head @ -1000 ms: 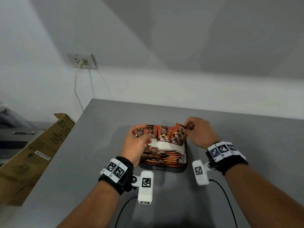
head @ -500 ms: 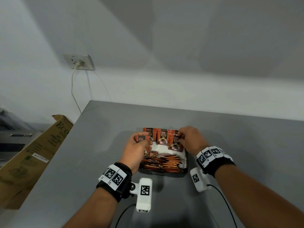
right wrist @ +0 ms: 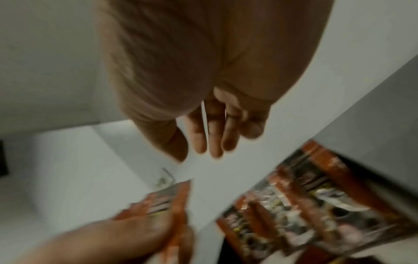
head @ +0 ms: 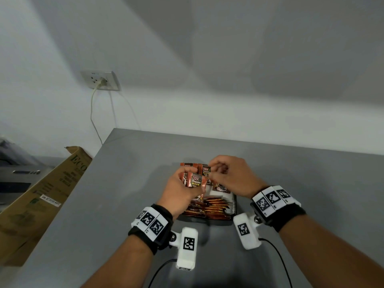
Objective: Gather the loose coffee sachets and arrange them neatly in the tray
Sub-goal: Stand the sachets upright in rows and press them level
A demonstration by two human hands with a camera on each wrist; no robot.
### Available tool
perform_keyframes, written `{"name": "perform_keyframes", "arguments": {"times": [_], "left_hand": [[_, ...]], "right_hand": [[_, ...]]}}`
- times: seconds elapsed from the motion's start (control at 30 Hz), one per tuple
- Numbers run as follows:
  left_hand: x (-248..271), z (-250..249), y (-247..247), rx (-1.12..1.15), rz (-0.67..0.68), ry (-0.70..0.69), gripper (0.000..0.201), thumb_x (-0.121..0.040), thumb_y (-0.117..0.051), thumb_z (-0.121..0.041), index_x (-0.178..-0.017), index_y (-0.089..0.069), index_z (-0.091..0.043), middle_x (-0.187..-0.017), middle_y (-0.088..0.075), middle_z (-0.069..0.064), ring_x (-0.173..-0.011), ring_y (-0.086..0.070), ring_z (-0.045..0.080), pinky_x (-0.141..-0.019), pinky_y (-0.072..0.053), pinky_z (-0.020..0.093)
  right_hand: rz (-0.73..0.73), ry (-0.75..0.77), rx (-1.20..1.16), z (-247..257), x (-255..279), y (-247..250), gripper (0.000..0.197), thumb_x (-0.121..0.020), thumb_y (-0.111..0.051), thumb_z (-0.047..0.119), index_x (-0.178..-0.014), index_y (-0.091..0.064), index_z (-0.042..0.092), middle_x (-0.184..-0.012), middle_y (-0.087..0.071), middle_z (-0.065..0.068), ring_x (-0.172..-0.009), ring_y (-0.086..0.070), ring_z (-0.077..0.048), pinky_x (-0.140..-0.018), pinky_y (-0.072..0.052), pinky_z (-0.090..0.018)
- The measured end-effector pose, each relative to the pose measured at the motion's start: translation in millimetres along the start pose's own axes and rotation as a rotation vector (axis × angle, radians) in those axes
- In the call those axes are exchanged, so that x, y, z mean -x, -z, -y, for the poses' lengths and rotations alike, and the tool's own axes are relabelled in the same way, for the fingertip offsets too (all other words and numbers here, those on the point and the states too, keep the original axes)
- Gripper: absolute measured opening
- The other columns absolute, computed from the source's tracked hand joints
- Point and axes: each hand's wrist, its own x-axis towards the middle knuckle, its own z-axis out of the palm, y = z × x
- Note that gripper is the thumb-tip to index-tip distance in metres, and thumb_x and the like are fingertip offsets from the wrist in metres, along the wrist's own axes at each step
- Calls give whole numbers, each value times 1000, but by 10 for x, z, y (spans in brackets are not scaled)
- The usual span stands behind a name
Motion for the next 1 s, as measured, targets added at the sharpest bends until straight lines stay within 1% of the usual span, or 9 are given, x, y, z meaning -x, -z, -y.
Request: {"name": "perform_keyframes", "arguments": {"times": [0.1,0.23,0.33,0.4,0.43,0.53,0.77,0.87,1.0], "left_hand": [[-19,-15,-42,-34,6,-25,58,-65,-84,6,-114,-60,-14,-98,-75,10,-88,-73,26,-83,-60,43],[-51,12,48,-22,-126,45,51,-73,-83,-5,-114,-57,-22,-98,-75,9,-80,-74,28,-75,-61,46],[-59,23,172,32,-217,96,38,-85,-63,4,-113,-56,-20,-85,-69,8,-58,-64,19,-61,-54,36],[-63,34,228,46,-228,103,36,-87,-56,7,-111,-56,-19,-79,-66,9,-57,-59,19,-60,-49,35],[-59,37,239,50,-225,104,35,-87,-54,8,-109,-55,-19,-78,-65,10,-57,-58,21,-60,-48,35],[-57,52,260,53,-218,114,39,-85,-52,12,-109,-55,-18,-73,-63,10,-60,-57,25,-64,-47,37],[-75,91,279,44,-216,138,39,-84,-52,13,-107,-56,-17,-71,-62,9,-64,-56,26,-70,-48,42],[-86,93,263,31,-208,142,36,-86,-53,11,-109,-57,-17,-74,-65,9,-62,-58,24,-67,-51,39],[-84,83,247,24,-199,142,36,-86,-54,9,-112,-58,-16,-81,-67,11,-65,-60,24,-70,-53,42]], "right_hand": [[142,37,-21,157,15,-67,22,-80,-80,19,-98,-74,30,-89,-73,10,-81,-66,1,-77,-53,-15],[57,-18,12,63,-125,-56,16,-85,-74,7,-88,-74,23,-77,-76,4,-72,-73,-8,-74,-63,-34],[51,-79,116,-45,-249,-93,15,-90,-69,4,-92,-72,19,-77,-77,3,-66,-73,-6,-66,-63,-30],[62,-102,176,-101,-319,-174,15,-92,-67,3,-96,-72,17,-83,-76,0,-67,-73,-8,-60,-60,-24],[59,-107,216,-122,-349,-216,14,-92,-68,4,-97,-72,16,-89,-76,-1,-73,-73,-11,-62,-59,-23],[77,-123,312,-172,-412,-321,16,-91,-68,3,-97,-71,18,-97,-73,-1,-83,-69,-19,-69,-56,-28],[94,-137,379,-254,-471,-394,25,-91,-57,-5,-95,-68,16,-92,-69,-4,-78,-68,-22,-70,-61,-36],[94,-115,381,-228,-485,-409,24,-92,-54,-4,-94,-69,14,-90,-69,-5,-79,-67,-24,-74,-61,-42],[87,-86,425,-204,-488,-417,25,-92,-50,-4,-95,-69,13,-92,-68,-5,-82,-64,-24,-76,-60,-43]]}}
